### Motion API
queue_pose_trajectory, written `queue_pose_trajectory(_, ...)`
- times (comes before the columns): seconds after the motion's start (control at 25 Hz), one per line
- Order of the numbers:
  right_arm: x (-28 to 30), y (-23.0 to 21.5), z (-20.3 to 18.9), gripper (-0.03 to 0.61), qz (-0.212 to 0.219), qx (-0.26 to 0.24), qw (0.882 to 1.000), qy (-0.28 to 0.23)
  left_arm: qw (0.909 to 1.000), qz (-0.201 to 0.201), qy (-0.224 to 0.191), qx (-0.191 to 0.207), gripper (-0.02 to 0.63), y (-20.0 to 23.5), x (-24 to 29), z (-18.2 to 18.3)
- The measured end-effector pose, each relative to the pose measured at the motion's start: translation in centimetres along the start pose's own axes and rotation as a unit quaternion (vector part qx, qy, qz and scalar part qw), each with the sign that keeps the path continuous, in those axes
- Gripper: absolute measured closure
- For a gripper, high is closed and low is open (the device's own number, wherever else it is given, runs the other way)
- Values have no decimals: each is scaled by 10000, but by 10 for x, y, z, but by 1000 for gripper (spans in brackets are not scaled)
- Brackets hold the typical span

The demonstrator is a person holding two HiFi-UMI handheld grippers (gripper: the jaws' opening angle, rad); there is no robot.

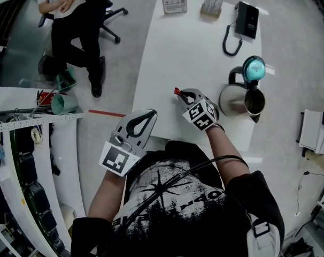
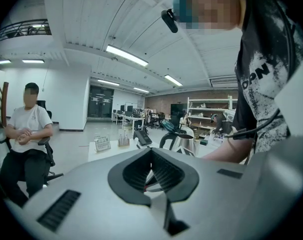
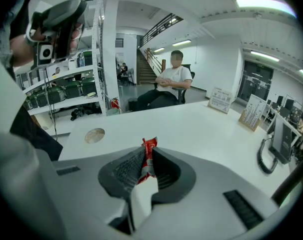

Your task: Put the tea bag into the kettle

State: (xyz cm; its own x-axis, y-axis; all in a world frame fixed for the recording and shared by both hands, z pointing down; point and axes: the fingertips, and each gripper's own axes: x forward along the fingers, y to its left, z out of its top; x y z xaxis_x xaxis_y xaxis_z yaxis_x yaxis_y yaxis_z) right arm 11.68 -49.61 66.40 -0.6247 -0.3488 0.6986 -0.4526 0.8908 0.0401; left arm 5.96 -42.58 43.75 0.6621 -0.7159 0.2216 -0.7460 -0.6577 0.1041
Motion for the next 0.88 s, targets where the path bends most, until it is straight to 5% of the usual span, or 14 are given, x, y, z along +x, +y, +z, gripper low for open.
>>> queue_pose_trajectory(0.52, -93, -28, 68, 528, -921, 197, 9887, -1169, 9977, -397, -196, 520, 603, -11, 8, 16)
queue_pose_trajectory(0.88, -176, -49, 94, 528, -1690, 267, 9676, -1859, 9885, -1245, -333, 787, 603, -55, 43, 30)
